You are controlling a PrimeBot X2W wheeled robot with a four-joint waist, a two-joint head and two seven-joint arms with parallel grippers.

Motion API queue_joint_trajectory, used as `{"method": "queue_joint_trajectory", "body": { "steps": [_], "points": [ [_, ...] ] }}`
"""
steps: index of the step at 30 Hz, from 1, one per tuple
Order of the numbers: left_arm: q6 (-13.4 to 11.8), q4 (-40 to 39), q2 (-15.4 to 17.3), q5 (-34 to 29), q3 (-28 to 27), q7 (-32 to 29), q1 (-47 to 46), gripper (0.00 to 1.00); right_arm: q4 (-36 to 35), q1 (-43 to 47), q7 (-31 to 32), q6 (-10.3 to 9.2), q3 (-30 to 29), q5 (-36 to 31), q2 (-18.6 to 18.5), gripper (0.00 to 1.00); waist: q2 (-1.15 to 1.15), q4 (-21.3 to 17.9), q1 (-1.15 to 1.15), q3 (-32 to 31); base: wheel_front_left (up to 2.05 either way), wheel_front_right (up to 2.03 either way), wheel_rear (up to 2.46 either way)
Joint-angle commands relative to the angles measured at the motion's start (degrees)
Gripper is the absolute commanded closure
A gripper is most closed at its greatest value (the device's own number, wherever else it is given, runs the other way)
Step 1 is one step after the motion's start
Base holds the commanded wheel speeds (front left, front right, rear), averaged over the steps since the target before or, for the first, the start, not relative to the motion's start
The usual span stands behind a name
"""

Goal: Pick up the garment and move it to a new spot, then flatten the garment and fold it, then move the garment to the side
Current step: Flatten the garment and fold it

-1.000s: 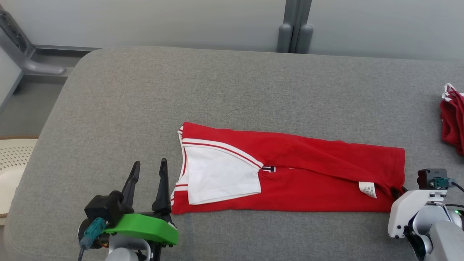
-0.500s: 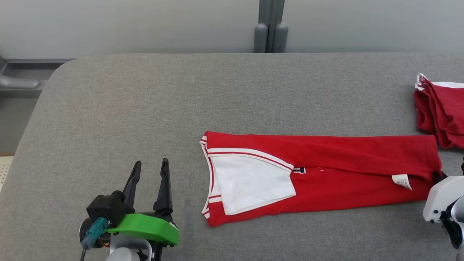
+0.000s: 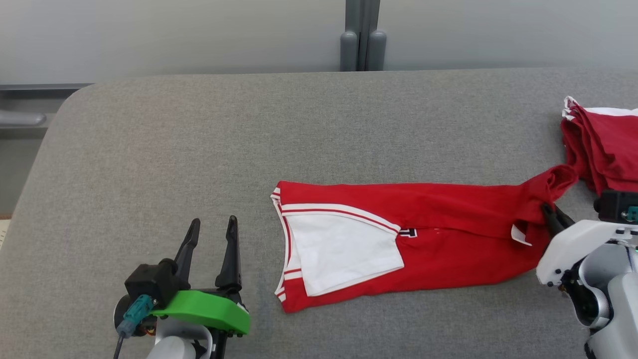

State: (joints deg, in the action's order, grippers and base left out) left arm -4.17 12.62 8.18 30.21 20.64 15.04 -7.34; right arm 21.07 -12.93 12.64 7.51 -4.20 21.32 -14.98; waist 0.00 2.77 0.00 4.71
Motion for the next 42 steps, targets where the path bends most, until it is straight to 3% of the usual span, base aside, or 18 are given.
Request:
{"method": "queue_joint_trajectory", "body": {
  "steps": [1, 8, 13, 25, 40, 41, 42],
  "points": [
    [0.24, 0.21, -0.04, -0.42, -0.14, 0.16, -0.95, 0.00, -2.12, 0.87, 0.50, -0.06, 1.28, 1.35, 0.74, 1.00, 0.00, 0.51, 0.00, -0.31, 0.00, 0.00, 0.00],
    [0.71, 0.83, -0.50, -0.40, -0.27, 0.17, -1.03, 0.00, -11.23, 1.39, 3.46, -0.05, 9.12, 5.45, 3.62, 1.00, 0.00, 2.19, 0.00, -1.04, 0.00, 0.00, 0.00],
    [0.84, 1.12, -0.95, -0.10, -0.40, 0.17, -0.93, 0.00, -12.83, -0.05, 4.40, -0.05, 14.90, 7.66, 7.16, 1.00, 0.00, 3.20, 0.00, -1.08, 0.00, 0.00, 0.00],
    [1.71, 1.75, -1.81, -0.22, -0.39, 0.18, -1.77, 0.00, -3.89, -5.26, 2.62, -0.05, 27.04, 11.11, 11.32, 1.00, 0.00, 6.52, 0.00, -0.53, 0.00, 0.00, 0.00],
    [2.83, 3.09, -3.18, -1.13, -0.25, 0.18, -2.36, 0.00, 10.19, -12.89, -2.08, -0.04, 36.05, 17.04, 12.03, 1.00, 0.00, 10.15, 0.00, -0.03, 0.00, 0.00, 0.00],
    [2.87, 3.13, -3.28, -1.23, -0.29, 0.18, -2.36, 0.00, 10.80, -13.34, -2.67, -0.04, 36.71, 17.58, 12.04, 0.87, 0.00, 10.21, 0.00, 0.05, 0.00, 0.00, 0.00],
    [2.88, 3.16, -3.33, -1.23, -0.34, 0.18, -2.38, 0.00, 11.02, -13.68, -3.08, -0.04, 37.49, 18.21, 12.07, 0.62, 0.00, 10.24, 0.00, 0.15, 0.00, 0.00, 0.00]
  ]
}}
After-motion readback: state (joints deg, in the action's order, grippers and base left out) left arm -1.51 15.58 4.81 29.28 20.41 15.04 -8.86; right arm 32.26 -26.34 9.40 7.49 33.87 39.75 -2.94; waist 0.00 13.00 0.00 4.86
